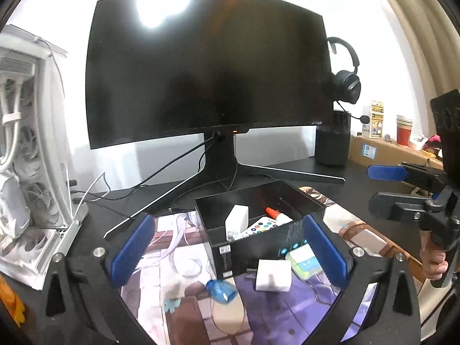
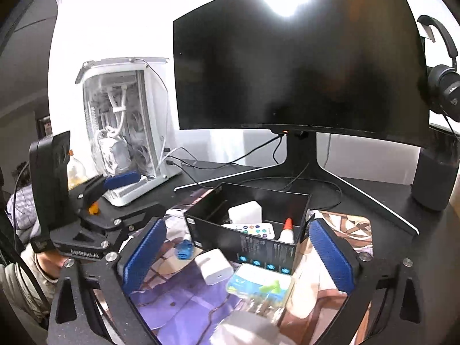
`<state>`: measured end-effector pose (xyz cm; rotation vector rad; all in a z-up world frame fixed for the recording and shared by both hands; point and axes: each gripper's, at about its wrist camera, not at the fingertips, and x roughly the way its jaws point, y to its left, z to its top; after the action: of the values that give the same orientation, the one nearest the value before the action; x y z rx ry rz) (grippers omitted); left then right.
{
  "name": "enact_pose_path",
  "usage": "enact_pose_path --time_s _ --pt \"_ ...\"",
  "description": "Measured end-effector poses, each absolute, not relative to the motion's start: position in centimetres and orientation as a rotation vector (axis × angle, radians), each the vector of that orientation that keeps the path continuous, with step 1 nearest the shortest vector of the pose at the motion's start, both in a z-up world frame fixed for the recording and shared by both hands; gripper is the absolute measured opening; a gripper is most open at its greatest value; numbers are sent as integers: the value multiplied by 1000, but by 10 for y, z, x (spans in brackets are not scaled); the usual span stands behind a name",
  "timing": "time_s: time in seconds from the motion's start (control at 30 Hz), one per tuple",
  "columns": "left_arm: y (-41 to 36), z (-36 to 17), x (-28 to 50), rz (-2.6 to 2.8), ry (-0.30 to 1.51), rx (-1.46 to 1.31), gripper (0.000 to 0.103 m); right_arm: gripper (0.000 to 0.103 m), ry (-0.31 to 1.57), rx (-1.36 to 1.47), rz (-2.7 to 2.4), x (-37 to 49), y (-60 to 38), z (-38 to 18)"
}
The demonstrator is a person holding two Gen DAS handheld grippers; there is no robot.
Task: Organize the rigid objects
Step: 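Move the left gripper to the blue spray bottle while the right gripper approaches the white fan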
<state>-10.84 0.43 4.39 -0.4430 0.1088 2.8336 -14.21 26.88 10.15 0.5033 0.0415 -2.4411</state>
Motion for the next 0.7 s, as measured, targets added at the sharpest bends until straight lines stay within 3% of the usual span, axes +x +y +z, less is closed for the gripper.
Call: enact_pose_path --time_s 0.23,0.7 --pt "10 24 -96 2860 177 -458 103 102 138 571 -2446 -138 260 82" --pt "26 4 -96 2792 273 -598 103 102 158 771 -2382 -130 267 58"
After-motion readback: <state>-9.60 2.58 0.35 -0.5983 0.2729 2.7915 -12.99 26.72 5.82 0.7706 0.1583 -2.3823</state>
